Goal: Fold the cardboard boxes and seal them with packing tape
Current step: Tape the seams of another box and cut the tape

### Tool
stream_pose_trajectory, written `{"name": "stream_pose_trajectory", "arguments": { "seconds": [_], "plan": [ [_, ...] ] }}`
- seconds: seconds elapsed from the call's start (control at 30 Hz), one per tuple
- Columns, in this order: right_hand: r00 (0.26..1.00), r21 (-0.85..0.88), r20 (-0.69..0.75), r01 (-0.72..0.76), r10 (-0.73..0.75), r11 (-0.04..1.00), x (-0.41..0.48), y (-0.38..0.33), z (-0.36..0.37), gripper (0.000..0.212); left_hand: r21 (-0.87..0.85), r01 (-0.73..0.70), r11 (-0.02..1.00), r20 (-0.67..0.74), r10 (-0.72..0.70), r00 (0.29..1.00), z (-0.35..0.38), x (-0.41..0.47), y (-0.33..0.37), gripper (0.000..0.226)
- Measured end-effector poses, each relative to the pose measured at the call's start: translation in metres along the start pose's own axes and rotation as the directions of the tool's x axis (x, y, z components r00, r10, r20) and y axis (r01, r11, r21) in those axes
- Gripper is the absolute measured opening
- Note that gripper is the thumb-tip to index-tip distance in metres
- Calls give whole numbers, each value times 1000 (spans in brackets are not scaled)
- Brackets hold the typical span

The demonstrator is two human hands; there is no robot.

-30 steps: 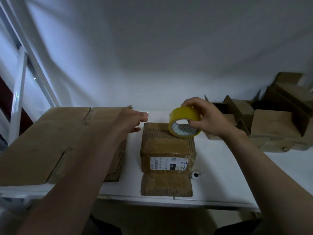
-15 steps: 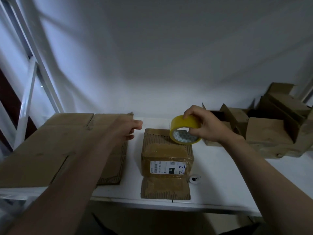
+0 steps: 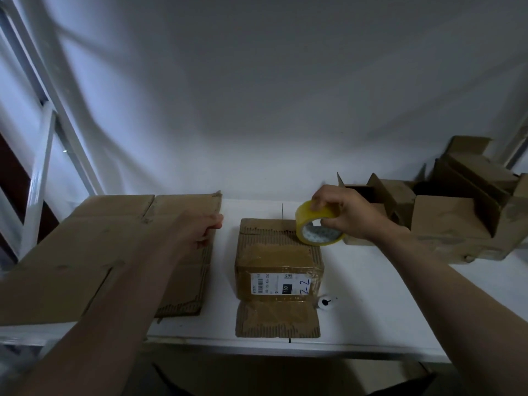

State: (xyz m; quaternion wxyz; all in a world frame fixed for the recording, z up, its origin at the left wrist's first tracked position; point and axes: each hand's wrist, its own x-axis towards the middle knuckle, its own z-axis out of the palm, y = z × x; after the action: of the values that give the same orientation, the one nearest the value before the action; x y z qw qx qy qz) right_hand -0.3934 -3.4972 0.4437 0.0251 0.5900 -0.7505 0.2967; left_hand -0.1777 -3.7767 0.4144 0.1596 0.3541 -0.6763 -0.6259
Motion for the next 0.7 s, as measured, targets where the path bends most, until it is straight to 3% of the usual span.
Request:
{"name": "stream_pose_trajectory", "arguments": {
  "seconds": [0.1,0.2,0.37,0.7],
  "plan": [
    [997,-49,12,71,-70,996,-1,8,6,35,-24,7,1000,-38,-8,999,-1,0,-5,10],
    [1000,-3,-10,23,-23,1000,-3,16,19,45,-34,31,999,-70,-33,997,-4,4,-15,11],
    [998,-33,-49,34,-36,999,-4,21,37,55,-84,139,987,2,-140,990,-3,13,-41,12],
    [994,-102,-102,31,-41,994,-6,20,55,68,-106,142,984,-25,-145,989,5,30,-85,18]
  ]
}}
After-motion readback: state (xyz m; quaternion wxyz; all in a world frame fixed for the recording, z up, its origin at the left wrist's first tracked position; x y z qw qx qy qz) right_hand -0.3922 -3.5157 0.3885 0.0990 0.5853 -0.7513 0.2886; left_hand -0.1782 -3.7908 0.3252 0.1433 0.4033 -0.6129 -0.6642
